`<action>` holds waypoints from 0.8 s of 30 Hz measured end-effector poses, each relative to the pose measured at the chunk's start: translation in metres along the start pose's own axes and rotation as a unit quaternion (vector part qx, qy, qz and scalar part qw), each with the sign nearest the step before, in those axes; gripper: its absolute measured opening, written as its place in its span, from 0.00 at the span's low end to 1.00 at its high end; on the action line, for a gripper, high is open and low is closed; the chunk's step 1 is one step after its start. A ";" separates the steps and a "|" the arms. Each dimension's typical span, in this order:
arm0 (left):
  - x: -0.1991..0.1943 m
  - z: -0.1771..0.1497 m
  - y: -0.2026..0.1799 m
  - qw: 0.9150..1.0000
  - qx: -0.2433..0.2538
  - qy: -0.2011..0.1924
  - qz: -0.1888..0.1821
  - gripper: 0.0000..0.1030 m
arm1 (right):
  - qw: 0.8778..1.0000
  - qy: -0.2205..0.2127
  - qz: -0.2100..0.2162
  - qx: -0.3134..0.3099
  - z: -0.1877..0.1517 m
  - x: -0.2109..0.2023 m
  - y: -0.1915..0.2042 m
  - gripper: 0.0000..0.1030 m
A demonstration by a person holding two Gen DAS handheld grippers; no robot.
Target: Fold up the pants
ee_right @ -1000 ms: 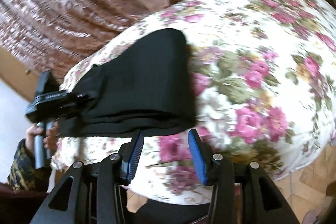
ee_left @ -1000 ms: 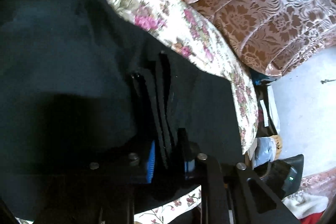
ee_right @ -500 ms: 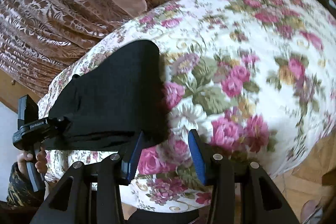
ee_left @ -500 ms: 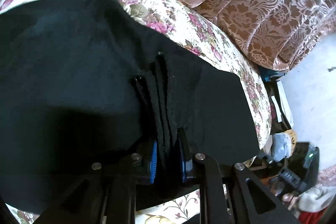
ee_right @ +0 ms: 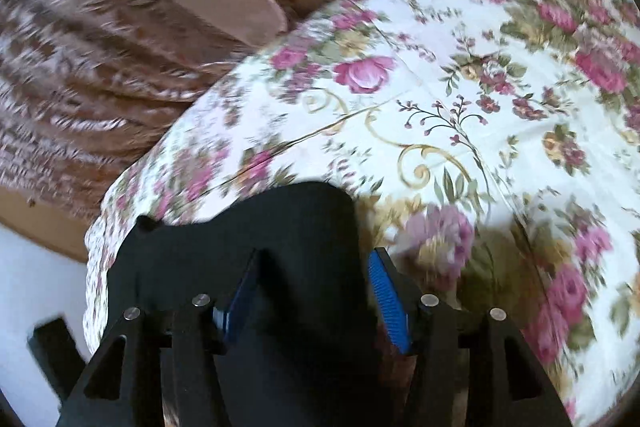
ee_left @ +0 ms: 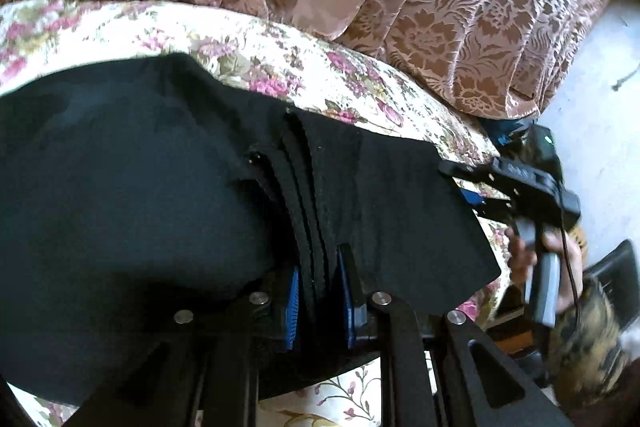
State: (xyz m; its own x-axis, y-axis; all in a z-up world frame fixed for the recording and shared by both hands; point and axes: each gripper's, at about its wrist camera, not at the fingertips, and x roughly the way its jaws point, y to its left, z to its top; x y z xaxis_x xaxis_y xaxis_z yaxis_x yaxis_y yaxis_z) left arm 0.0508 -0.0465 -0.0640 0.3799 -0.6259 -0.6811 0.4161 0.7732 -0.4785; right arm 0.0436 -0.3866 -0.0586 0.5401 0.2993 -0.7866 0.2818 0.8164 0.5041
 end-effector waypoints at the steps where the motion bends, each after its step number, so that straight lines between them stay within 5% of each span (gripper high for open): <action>1: -0.001 -0.001 -0.003 1.000 0.010 -0.005 0.011 0.17 | 1.000 0.003 0.010 0.007 0.005 0.006 -0.002 0.55; 4: 0.013 -0.003 -0.004 0.998 0.017 0.018 0.062 0.19 | 1.000 0.010 -0.015 -0.021 0.007 0.020 0.003 0.53; 8: 0.016 -0.003 -0.002 0.997 0.002 0.016 0.074 0.25 | 0.994 -0.001 -0.072 -0.078 0.000 0.026 0.019 0.53; 13: 0.003 -0.005 0.003 0.997 -0.013 0.010 0.073 0.38 | 0.976 -0.098 -0.146 -0.129 -0.001 -0.012 0.047 0.53; 15: -0.001 -0.007 0.003 0.997 -0.013 0.009 0.073 0.38 | 0.977 -0.114 -0.101 -0.151 -0.002 -0.024 0.064 0.53; 20: -0.014 -0.012 -0.006 0.995 0.002 -0.010 0.097 0.40 | 0.970 -0.034 0.032 -0.237 -0.020 -0.004 0.121 0.44; 24: -0.025 -0.016 -0.005 0.993 0.006 -0.022 0.113 0.42 | 0.961 0.031 0.049 -0.272 -0.040 0.034 0.152 0.35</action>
State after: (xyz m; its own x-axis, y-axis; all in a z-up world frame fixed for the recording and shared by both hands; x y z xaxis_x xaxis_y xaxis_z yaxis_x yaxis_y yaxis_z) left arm 0.0256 -0.0333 -0.0531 0.5008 -0.4408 -0.7449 0.3263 0.8933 -0.3092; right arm 0.0733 -0.2322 -0.0232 0.4905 0.4035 -0.7724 -0.2328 0.9148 0.3300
